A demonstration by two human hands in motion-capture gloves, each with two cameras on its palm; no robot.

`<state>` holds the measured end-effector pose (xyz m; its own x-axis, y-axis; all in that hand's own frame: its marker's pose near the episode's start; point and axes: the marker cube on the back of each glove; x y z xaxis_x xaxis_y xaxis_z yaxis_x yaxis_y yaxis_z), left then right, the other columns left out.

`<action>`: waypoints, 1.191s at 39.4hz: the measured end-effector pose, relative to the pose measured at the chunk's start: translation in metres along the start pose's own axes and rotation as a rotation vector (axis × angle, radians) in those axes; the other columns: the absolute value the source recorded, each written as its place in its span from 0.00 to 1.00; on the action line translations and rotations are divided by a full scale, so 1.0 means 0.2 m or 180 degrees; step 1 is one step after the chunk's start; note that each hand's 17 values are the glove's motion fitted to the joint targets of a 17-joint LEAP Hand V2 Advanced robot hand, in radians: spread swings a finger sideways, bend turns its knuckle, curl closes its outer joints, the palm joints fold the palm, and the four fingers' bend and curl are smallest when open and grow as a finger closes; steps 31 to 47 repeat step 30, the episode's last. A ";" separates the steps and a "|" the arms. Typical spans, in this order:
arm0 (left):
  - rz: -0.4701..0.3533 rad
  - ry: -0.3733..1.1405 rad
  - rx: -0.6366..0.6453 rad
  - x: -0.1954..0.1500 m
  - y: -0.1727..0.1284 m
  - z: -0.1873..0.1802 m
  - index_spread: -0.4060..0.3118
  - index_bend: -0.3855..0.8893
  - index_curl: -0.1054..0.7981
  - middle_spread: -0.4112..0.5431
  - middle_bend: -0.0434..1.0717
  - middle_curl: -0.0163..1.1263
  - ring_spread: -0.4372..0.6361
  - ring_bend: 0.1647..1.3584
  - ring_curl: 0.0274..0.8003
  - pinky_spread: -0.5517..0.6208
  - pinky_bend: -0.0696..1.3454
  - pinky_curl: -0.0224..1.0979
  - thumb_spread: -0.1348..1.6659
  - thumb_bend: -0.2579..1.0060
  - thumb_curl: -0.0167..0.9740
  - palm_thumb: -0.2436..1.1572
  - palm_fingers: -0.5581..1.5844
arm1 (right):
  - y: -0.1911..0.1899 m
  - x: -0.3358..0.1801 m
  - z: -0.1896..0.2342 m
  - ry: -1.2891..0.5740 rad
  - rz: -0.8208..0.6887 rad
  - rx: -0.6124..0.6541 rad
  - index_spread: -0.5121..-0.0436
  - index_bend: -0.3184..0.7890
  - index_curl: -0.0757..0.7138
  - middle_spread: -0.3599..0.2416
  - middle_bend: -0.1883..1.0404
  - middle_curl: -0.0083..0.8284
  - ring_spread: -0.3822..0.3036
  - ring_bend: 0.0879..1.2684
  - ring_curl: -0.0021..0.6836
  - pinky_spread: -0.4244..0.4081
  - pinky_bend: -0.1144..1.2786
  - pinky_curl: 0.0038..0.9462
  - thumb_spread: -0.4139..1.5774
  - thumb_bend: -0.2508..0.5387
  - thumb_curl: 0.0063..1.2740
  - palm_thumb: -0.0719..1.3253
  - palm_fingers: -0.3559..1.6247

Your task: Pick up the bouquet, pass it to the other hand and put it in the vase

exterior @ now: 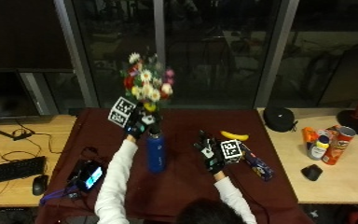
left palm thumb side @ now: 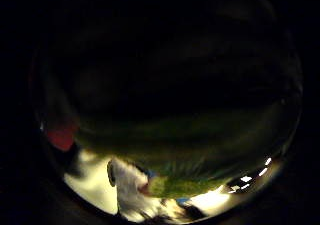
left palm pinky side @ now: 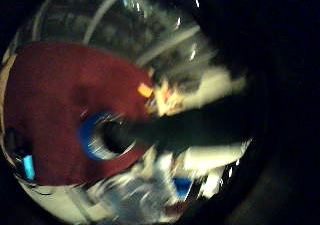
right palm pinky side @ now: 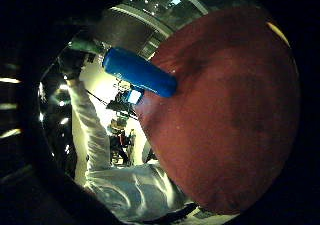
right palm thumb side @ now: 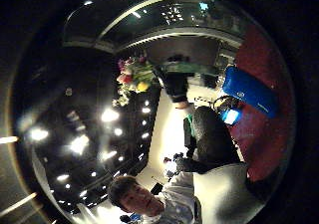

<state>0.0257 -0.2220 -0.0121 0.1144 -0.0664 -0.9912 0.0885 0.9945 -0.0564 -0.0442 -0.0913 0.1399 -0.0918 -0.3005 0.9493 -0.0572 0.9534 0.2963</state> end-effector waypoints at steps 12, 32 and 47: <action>-0.0494 -0.0366 -0.0756 -0.89 0.46 -0.05 0.74 0.26 0.36 0.83 0.20 0.32 0.74 0.36 0.47 0.81 0.44 0.36 0.47 0.17 0.54 0.53 0.14 | 0.00 0.21 -0.08 0.0106 0.0211 0.0052 0.33 0.43 0.48 0.49 0.30 0.40 0.57 0.25 0.43 0.80 0.37 0.34 0.74 0.30 0.35 0.53 0.33; -0.0545 -0.0912 -0.0679 -0.78 0.54 -0.20 0.84 0.32 0.18 0.98 0.20 0.28 0.92 0.38 0.41 0.92 0.41 0.32 0.55 0.18 0.45 0.58 0.16 | 0.00 0.32 -0.11 -0.0048 0.0340 0.0146 0.36 0.45 0.51 0.53 0.29 0.38 0.58 0.22 0.42 0.80 0.34 0.34 0.74 0.30 0.36 0.56 0.35; -0.0545 -0.0912 -0.0679 -0.78 0.54 -0.20 0.84 0.32 0.18 0.98 0.20 0.28 0.92 0.38 0.41 0.92 0.41 0.32 0.55 0.18 0.45 0.58 0.16 | 0.00 0.32 -0.11 -0.0048 0.0340 0.0146 0.36 0.45 0.51 0.53 0.29 0.38 0.58 0.22 0.42 0.80 0.34 0.34 0.74 0.30 0.36 0.56 0.35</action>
